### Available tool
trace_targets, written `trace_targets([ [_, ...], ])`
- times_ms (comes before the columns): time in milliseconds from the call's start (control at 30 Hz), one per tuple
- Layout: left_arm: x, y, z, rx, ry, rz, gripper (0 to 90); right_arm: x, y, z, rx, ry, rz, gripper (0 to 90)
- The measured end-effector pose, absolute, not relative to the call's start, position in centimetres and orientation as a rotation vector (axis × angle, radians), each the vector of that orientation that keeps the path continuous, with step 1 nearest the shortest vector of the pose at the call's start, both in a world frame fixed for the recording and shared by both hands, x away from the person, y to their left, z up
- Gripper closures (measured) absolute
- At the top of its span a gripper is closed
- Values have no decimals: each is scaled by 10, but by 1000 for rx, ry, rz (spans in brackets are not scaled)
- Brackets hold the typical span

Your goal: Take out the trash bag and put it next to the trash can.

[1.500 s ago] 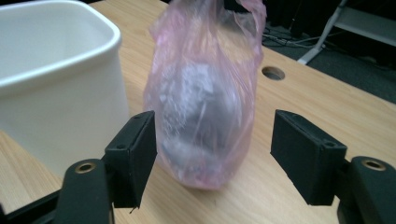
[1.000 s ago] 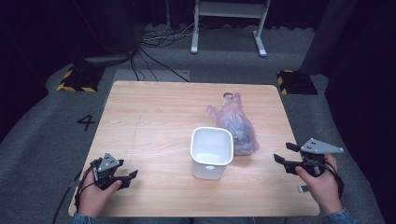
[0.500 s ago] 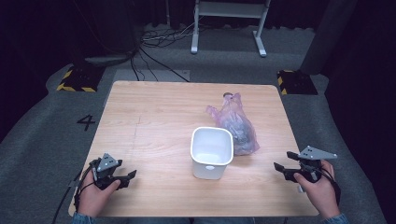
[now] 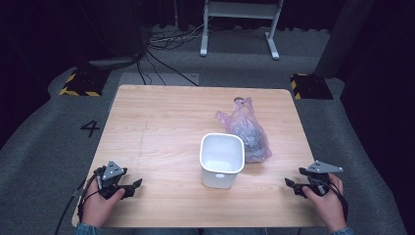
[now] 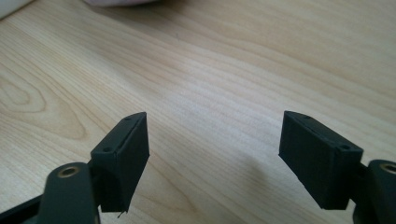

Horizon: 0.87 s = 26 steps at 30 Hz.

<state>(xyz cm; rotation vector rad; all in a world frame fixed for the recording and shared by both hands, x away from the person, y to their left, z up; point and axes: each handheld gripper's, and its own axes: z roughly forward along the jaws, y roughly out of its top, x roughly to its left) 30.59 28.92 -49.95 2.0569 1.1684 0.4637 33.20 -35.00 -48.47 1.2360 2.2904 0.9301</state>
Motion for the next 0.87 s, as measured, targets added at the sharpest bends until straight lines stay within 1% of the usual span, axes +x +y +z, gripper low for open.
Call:
trace_targets([
  [133, 306, 290, -502, 2073, 1159, 471, 260, 331, -349, -497, 1256, 2298, 925, 221],
  [167, 306, 290, -502, 2078, 1156, 471, 260, 331, -349, -499, 1257, 2294, 926, 201],
  [333, 308, 290, -505, 2080, 1146, 466, 240, 327, -347, -504, 1260, 2245, 963, 162],
  [633, 309, 289, -506, 2092, 1148, 469, 202, 324, -343, -505, 1230, 2262, 969, 160],
  [867, 309, 288, -506, 2089, 1154, 470, 191, 324, -343, -505, 1230, 2262, 971, 160],
])
